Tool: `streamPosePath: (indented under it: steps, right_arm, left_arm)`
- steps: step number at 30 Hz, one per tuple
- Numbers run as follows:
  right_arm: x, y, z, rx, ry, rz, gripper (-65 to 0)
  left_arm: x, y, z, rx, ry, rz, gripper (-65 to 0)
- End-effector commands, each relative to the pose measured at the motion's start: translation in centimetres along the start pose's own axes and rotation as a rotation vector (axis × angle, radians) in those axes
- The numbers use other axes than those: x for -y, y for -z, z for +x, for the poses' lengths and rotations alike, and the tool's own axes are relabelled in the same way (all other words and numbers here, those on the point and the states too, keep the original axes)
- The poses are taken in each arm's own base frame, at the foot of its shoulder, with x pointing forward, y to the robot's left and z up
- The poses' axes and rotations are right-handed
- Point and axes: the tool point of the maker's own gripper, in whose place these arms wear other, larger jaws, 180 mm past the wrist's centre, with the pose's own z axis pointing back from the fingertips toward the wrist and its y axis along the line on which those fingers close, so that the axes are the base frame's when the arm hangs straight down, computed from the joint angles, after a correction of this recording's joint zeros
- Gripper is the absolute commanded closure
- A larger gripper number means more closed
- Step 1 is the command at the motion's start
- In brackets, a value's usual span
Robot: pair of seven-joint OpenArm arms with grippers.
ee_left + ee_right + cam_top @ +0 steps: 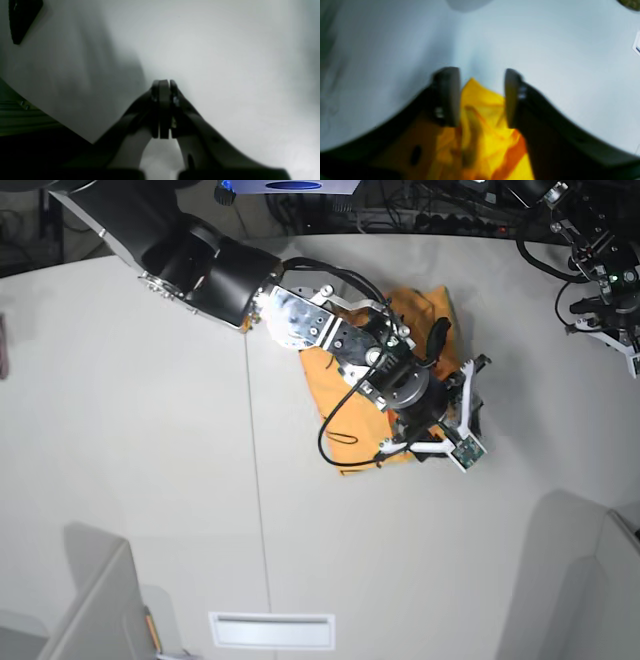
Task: Fold the T-shirt properly
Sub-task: 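Release the right gripper and lift it off the folded shirt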
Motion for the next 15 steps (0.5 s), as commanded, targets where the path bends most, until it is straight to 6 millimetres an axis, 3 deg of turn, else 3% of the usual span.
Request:
streamPosePath:
  steps: [1, 2, 3, 10, 15]
  right_arm:
    - [1.3, -0.8, 1.1, 0.022, -0.002, -0.027, -11.4]
    - [1.6, -1.5, 0.3, -0.012, 0.009, -0.025, -3.0]
    - [1.7, -2.1, -0.5, -0.039, 0.022, -0.022, 0.0]
    - [3.6, -4.0, -6.1, -0.193, 0.175, -0.066, 0.0]
    - [2.6, -4.1, -8.1, -0.238, 0.197, -0.051, 0.0]
  left_arm:
    - [-0.6, -0.2, 1.3, 0.039, 0.008, 0.015, 0.0]
    - [-0.6, -0.2, 1.3, 0.039, 0.008, 0.015, 0.0]
    - [-0.6, -0.2, 1.3, 0.039, 0.008, 0.015, 0.0]
    - [-0.7, -0.3, 1.2, 0.037, 0.012, 0.017, 0.0]
    - [-0.7, -0.3, 1.3, 0.040, 0.010, 0.016, 0.0]
